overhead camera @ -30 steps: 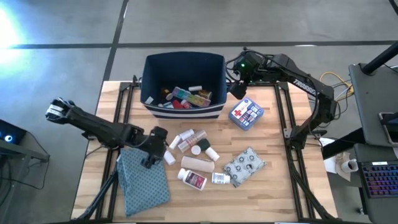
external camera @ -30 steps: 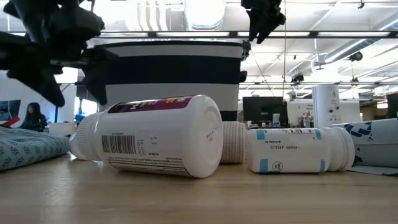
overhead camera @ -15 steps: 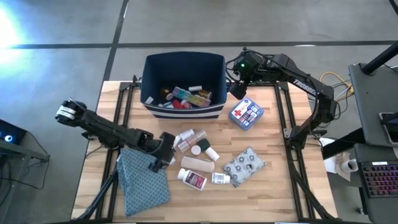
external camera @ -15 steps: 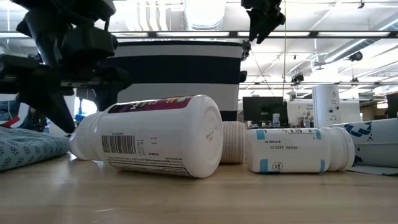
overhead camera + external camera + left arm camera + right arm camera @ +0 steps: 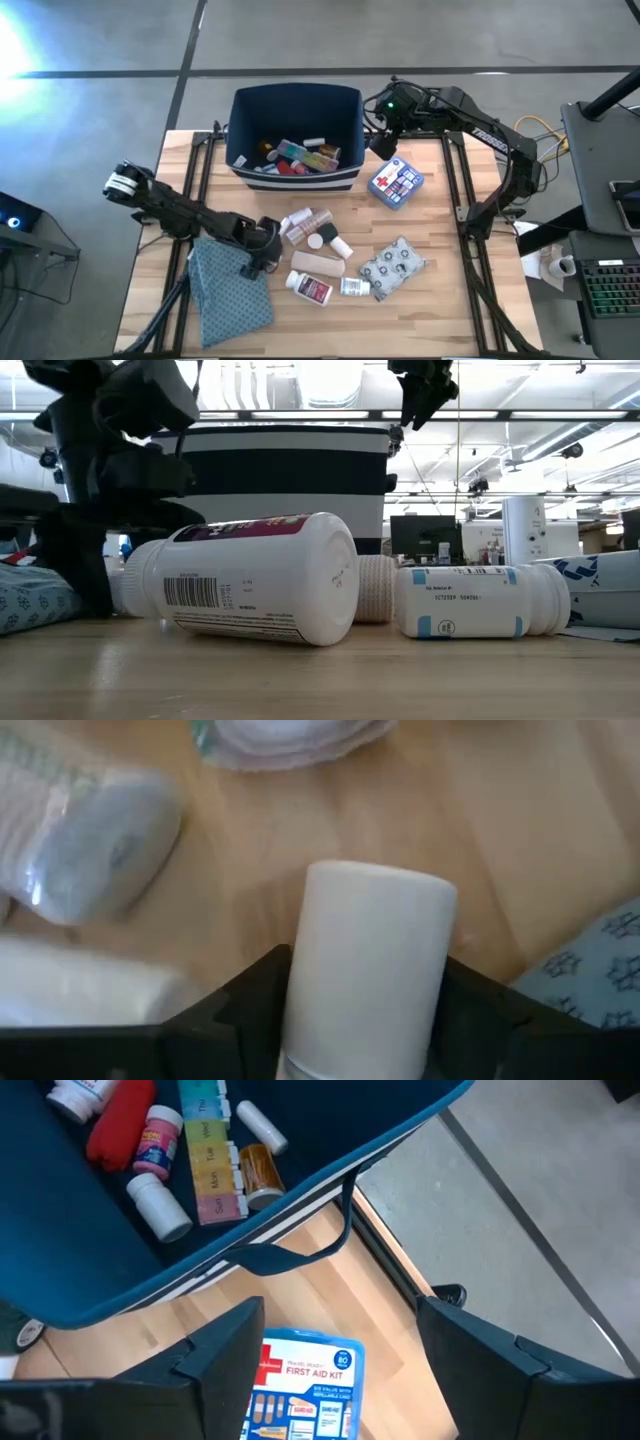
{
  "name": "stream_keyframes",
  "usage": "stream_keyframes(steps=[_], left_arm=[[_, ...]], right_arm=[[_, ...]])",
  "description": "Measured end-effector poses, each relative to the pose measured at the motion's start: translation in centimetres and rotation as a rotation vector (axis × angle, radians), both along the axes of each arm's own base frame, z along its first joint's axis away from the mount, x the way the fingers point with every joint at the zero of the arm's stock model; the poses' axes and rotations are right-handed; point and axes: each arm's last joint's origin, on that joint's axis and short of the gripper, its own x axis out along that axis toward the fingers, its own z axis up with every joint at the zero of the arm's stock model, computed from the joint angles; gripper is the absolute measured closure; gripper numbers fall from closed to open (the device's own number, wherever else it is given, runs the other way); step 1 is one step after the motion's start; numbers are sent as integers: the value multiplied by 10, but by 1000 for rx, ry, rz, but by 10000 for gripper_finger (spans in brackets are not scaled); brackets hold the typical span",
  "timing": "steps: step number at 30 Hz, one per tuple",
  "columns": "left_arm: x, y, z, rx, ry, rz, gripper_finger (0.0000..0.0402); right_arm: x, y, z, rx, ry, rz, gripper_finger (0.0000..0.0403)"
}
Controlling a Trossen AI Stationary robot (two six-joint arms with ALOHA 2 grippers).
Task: Pick & place medical supplies in basket/bin
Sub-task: Put the small white pill bottle into the blue bin
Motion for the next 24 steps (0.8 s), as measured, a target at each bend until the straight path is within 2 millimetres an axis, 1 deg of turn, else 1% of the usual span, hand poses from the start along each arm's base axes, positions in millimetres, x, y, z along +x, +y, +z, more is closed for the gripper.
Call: stream_keyframes(steps=[2, 4, 7, 9, 11, 14, 17, 19, 22, 24], left_arm=[[-3, 2, 7, 28, 61, 44, 238], [-5, 4, 18, 84, 86, 84, 244], [-8, 8, 42, 161, 86, 158, 241], [-10, 9, 62, 148, 82, 209, 235], [-12, 9, 89, 110, 46, 280, 233], [-18, 11, 138, 29, -48, 384, 232], [-22, 18, 193, -73, -250, 472, 232], [-26, 26, 229, -97, -411, 559, 232], [-33, 43, 276, -38, -672, 719, 231], [-40, 55, 300, 55, -815, 851, 231]], right_arm=[[0, 0, 0, -3, 3, 5, 152], [-1, 0, 1, -28, 12, 4, 151], [-3, -1, 3, -105, 46, -24, 148], [-3, -2, 5, -141, 53, -23, 147], [-3, -3, 6, -167, 52, -13, 147], [-1, -5, 9, -241, 60, -21, 149], [1, -8, 13, -319, 71, -29, 146], [3, -10, 15, -350, 60, -15, 143], [7, -14, 18, -390, 46, 16, 139], [9, -16, 20, -414, 37, 32, 136]])
